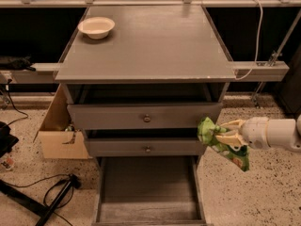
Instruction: Place green rice chip bag into bottom drawer
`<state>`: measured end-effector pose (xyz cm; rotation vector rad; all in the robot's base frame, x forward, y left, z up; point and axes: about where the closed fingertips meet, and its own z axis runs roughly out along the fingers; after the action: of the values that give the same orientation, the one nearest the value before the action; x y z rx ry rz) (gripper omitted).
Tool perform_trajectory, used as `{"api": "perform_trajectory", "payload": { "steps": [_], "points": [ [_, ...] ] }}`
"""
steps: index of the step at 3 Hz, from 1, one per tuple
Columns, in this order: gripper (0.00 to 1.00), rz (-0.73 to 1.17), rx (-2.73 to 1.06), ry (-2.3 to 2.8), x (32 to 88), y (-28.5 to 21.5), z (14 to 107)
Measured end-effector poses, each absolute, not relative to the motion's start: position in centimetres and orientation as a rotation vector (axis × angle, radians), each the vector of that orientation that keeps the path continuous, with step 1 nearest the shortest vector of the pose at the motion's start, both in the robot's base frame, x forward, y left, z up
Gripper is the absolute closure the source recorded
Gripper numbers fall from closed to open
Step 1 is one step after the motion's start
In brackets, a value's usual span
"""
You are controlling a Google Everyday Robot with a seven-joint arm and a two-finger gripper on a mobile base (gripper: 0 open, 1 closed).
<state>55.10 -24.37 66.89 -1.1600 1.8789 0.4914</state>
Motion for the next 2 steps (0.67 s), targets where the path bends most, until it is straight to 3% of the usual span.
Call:
{"api": "perform_trajectory", "payload": {
  "steps": [2],
  "points": [
    [1.00,0.653,-1.147,1.892,55.6,-21.9,54.2]
  ]
}}
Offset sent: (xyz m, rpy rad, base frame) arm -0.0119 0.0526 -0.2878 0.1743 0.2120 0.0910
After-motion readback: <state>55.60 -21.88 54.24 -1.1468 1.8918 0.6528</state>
